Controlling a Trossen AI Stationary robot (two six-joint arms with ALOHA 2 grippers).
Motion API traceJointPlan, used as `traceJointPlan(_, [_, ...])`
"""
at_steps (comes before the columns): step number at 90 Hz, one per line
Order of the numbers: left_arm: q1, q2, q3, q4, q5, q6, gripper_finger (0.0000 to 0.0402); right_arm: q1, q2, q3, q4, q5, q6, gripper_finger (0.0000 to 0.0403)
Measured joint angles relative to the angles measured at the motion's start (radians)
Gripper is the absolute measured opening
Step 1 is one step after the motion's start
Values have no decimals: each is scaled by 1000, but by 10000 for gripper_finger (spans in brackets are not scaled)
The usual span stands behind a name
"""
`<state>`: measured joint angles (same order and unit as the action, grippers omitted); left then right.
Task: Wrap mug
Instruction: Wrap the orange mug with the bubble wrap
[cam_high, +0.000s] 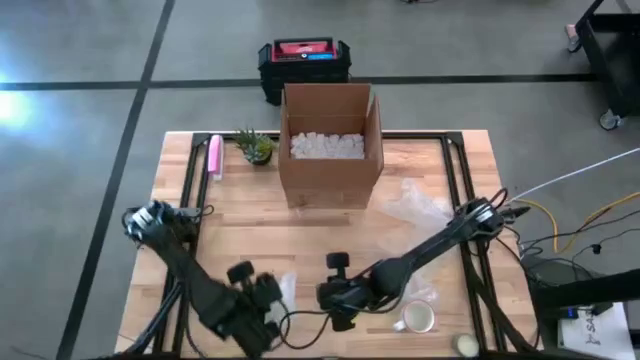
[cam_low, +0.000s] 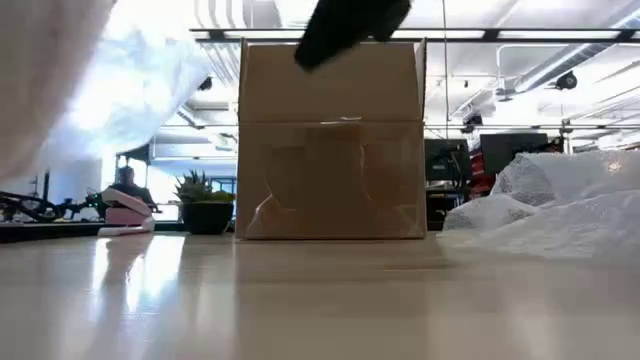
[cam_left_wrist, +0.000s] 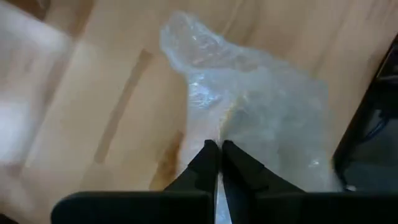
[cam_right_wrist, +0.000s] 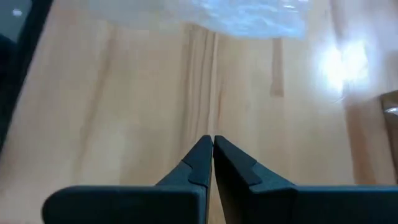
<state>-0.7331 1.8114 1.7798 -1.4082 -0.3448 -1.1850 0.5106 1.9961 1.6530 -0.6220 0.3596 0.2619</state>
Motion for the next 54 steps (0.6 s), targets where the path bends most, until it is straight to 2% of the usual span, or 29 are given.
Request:
traceJointPlan(16, [105,-101,-154,102,40,94,1,0,-3,-20,2,0,0,2])
traceJointPlan(41, [171,-267,-467,521,46,189,1,0,2,-82,5,7,12,2])
traceJointPlan(54, [170,-318,-554,543,25,166,1,0,2,-110,8,8,17,2])
